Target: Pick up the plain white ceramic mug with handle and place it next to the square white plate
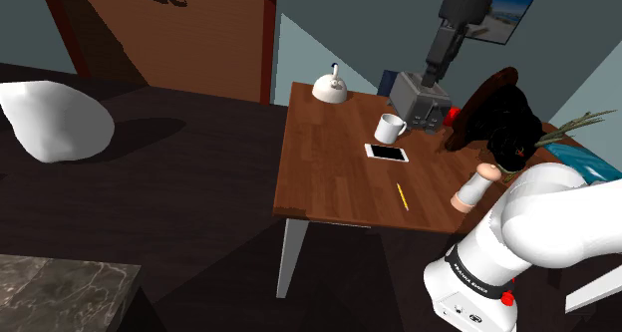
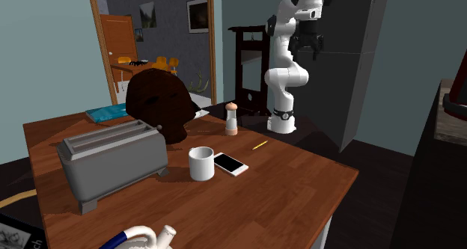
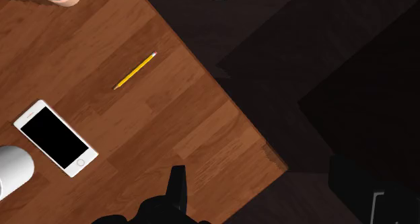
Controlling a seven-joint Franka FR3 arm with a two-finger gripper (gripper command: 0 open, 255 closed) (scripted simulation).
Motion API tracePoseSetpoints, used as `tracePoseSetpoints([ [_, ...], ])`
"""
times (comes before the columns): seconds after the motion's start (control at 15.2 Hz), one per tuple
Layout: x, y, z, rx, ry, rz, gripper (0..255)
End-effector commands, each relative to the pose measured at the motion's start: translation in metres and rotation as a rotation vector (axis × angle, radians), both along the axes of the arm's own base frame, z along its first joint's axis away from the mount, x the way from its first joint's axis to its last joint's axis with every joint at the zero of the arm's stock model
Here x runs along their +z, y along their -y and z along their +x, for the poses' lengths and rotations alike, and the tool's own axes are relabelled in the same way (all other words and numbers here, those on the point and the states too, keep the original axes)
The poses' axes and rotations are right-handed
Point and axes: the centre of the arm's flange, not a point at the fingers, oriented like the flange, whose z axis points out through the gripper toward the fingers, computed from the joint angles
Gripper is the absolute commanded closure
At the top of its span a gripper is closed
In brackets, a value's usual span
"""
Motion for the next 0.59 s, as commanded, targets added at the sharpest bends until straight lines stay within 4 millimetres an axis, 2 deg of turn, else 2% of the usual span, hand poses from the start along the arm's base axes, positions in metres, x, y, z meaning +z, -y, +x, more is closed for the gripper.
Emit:
tracePoseSetpoints([
  [0.0, 0.0, 0.0, 0.0, 0.0, 0.0, 0.0, 0],
  [0.53, -0.064, 0.075, 0.035, -0.001, 0.006, -0.007, 0],
])
